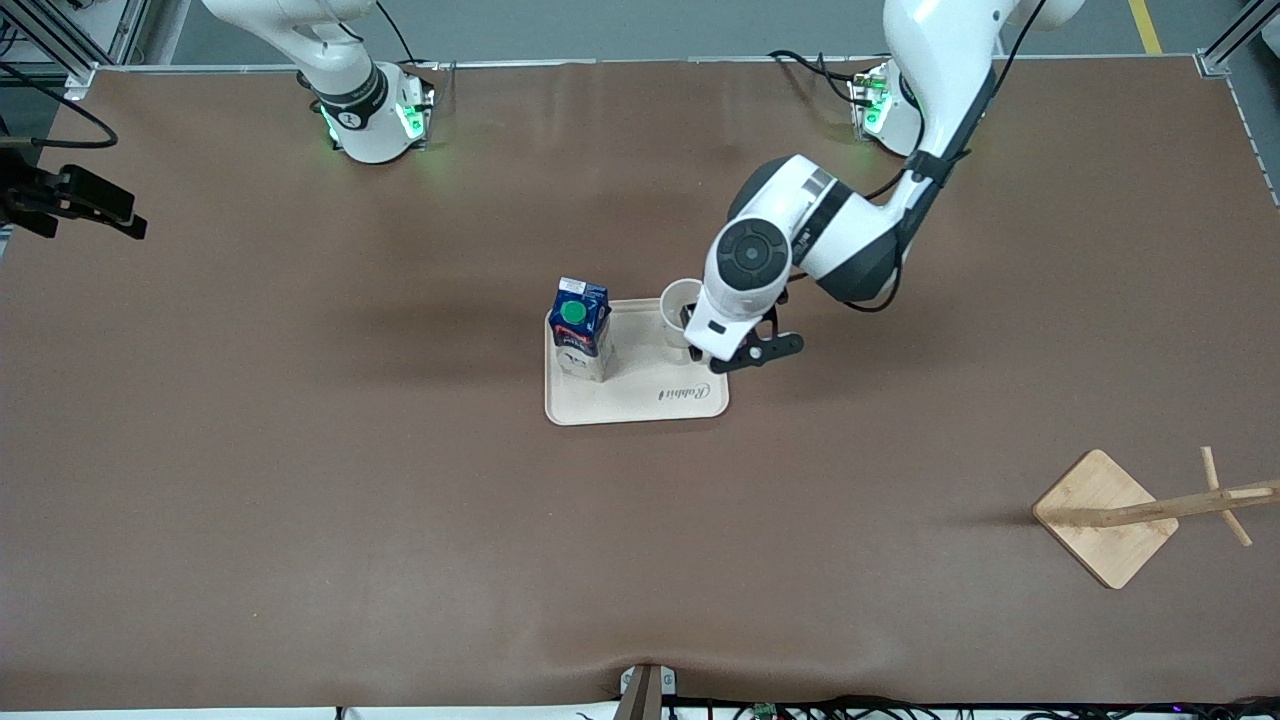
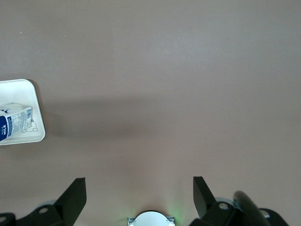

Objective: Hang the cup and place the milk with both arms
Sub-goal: 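Close the left gripper on the white mug's rim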

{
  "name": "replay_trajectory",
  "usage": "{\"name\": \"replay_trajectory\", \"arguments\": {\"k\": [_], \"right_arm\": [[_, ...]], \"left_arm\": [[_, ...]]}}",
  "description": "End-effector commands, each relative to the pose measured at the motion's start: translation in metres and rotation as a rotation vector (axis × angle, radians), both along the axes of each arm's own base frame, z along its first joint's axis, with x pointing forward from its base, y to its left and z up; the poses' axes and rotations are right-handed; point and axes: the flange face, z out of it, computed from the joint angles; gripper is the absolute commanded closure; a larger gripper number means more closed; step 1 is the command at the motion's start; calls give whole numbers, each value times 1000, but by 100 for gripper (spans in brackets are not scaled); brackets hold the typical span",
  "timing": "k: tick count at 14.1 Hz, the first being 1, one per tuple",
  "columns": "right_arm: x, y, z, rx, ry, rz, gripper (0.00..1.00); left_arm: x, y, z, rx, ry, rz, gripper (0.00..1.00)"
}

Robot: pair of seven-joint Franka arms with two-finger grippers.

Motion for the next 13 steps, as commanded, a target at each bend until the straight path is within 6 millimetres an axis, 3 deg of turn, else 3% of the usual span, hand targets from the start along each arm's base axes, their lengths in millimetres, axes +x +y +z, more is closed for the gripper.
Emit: {"name": "replay_trajectory", "arguments": {"k": [1, 2, 5, 7, 9, 13], "right_arm": [[1, 1, 0, 12, 2, 10, 0], [1, -2, -1, 12, 4, 7, 0], [2, 2, -2, 12, 5, 15, 0], [3, -3, -3, 12, 8, 6, 0], [2, 0, -3, 12, 7, 10, 0], [4, -2, -7, 12, 15, 7, 0]], "left_arm": [[-36, 1, -17, 8, -41, -31, 0], [-47, -6, -26, 8, -47, -57, 3], [-55, -10, -40, 17, -55, -85, 31], [-54, -12, -46, 11, -57, -83, 49], [-51, -13, -56, 1, -63, -80, 60], [-38, -12, -59, -11, -82, -66, 97]]}}
